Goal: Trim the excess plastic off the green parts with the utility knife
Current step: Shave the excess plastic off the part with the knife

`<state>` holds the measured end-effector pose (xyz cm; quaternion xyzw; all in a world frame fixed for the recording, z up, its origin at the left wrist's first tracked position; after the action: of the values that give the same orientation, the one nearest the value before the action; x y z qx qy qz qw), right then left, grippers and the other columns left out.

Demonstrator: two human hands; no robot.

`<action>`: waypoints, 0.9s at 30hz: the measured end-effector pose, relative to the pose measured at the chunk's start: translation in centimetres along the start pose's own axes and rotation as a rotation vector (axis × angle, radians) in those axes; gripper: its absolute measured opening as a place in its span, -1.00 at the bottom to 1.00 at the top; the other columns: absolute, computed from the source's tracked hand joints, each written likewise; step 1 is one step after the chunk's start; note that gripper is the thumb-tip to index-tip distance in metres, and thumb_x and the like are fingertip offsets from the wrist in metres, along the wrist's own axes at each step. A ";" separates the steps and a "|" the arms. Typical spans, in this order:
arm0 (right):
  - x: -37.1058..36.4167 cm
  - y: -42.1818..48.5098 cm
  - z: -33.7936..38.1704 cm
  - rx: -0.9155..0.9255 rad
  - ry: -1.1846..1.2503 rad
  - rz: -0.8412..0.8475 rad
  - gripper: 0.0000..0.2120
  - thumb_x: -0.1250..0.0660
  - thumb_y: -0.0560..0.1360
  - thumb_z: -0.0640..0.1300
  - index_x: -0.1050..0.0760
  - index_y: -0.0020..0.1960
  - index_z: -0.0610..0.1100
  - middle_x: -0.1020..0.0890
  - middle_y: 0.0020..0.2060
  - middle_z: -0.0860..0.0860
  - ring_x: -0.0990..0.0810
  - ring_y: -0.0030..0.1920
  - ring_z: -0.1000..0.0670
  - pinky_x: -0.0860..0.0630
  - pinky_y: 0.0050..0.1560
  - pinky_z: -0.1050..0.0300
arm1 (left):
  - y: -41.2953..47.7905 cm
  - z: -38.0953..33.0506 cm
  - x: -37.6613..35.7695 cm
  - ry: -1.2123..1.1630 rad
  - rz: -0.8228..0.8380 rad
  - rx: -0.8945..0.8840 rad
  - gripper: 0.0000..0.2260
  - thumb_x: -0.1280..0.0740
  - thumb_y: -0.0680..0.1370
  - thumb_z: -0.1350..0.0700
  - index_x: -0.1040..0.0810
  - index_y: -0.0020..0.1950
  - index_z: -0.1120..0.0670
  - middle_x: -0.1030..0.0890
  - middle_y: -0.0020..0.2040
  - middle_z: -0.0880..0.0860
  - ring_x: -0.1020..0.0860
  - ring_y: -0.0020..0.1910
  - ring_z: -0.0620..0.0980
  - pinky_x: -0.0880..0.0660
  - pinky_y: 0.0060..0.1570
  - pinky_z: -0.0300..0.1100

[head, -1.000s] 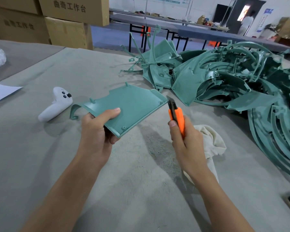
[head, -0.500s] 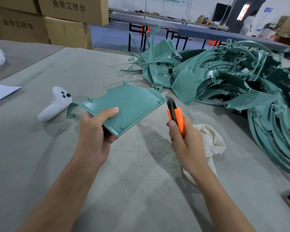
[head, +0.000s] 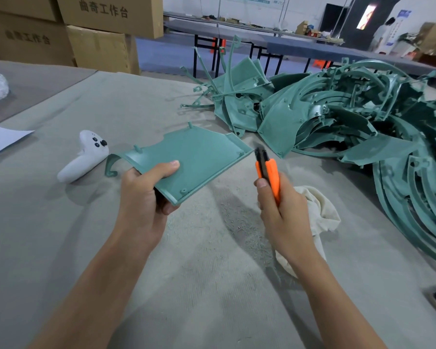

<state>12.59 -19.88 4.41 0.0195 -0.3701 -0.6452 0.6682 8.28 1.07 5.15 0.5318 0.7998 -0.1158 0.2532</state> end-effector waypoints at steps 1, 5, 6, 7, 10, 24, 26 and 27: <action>0.2 0.1 -0.1 -0.016 -0.002 -0.014 -0.66 -0.10 0.63 0.13 -0.39 -0.09 -0.14 -0.51 -0.43 -0.14 -0.44 -0.48 -0.11 -0.35 -0.49 0.00 | 0.0 0.0 0.0 0.003 0.004 0.006 -0.90 -0.34 0.37 0.25 -0.50 -0.22 0.06 -0.45 -0.39 -0.04 -0.34 -0.56 -0.14 -0.17 -0.64 -0.39; 0.2 -0.1 0.1 0.021 -0.045 -0.015 -0.71 -0.12 0.64 0.07 -0.39 -0.10 -0.12 -0.52 -0.43 -0.13 -0.44 -0.47 -0.07 -0.34 -0.50 0.07 | -0.1 0.3 -0.3 0.008 0.002 0.017 -0.91 -0.35 0.35 0.23 -0.49 -0.23 0.06 -0.45 -0.40 -0.04 -0.34 -0.56 -0.15 -0.17 -0.64 -0.39; 0.1 -0.2 0.2 0.032 -0.045 -0.016 -0.73 -0.13 0.63 0.05 -0.38 -0.11 -0.12 -0.51 -0.43 -0.13 -0.44 -0.47 -0.07 -0.33 -0.50 0.08 | -0.1 0.2 -0.3 0.004 0.002 0.015 -0.90 -0.35 0.36 0.24 -0.48 -0.23 0.06 -0.45 -0.41 -0.04 -0.34 -0.56 -0.15 -0.17 -0.64 -0.39; 0.0 -0.2 0.3 0.036 -0.045 -0.019 -0.74 -0.14 0.63 0.03 -0.38 -0.11 -0.12 -0.51 -0.43 -0.13 -0.44 -0.46 -0.08 -0.32 -0.51 0.09 | -0.1 0.2 -0.3 0.000 0.002 0.012 -0.90 -0.34 0.37 0.25 -0.48 -0.23 0.06 -0.45 -0.40 -0.04 -0.34 -0.56 -0.15 -0.17 -0.64 -0.39; 0.1 -0.1 0.3 0.033 -0.049 -0.021 -0.74 -0.15 0.65 0.01 -0.39 -0.11 -0.14 -0.53 -0.42 -0.16 -0.45 -0.45 -0.09 -0.32 -0.50 0.09 | -0.1 0.1 -0.2 -0.003 0.000 0.003 -0.82 -0.32 0.43 0.29 -0.52 -0.28 0.02 -0.46 -0.39 -0.04 -0.34 -0.55 -0.14 -0.17 -0.64 -0.39; -0.6 -0.5 1.2 0.111 -0.054 0.052 -0.79 -0.16 0.64 0.01 -0.35 -0.15 -0.03 -0.34 -0.51 0.14 -0.35 -0.52 0.06 -0.21 -0.52 0.32 | 0.1 0.1 0.1 -0.042 -0.027 -0.008 -0.76 -0.28 0.49 0.33 -0.52 -0.28 0.03 -0.45 -0.41 -0.04 -0.34 -0.55 -0.15 -0.17 -0.64 -0.40; 0.0 -0.3 0.5 0.069 -0.057 0.018 -0.72 -0.14 0.64 0.05 -0.37 -0.12 -0.11 -0.36 -0.50 0.11 -0.38 -0.50 -0.04 -0.23 -0.52 0.22 | 0.1 0.0 0.0 -0.048 -0.020 -0.005 -0.74 -0.28 0.48 0.33 -0.53 -0.30 0.01 -0.46 -0.41 -0.04 -0.34 -0.55 -0.15 -0.17 -0.64 -0.40; 0.1 -0.2 0.3 0.062 -0.059 0.014 -0.71 -0.13 0.64 0.08 -0.37 -0.12 -0.11 -0.37 -0.49 0.09 -0.39 -0.49 -0.06 -0.24 -0.52 0.19 | 0.1 0.1 0.0 -0.047 -0.018 -0.002 -0.73 -0.28 0.48 0.33 -0.54 -0.32 0.00 -0.46 -0.41 -0.04 -0.34 -0.55 -0.15 -0.17 -0.64 -0.40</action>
<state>12.23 -19.84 4.55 0.0184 -0.4095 -0.6291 0.6605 8.43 1.11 5.11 0.5214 0.7985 -0.1298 0.2714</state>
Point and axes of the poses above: each hand's wrist, its own y-axis towards the middle knuckle, its own x-axis out of the back of the hand, z = x × y, the point moved 6 cm from there along y, towards the middle knuckle
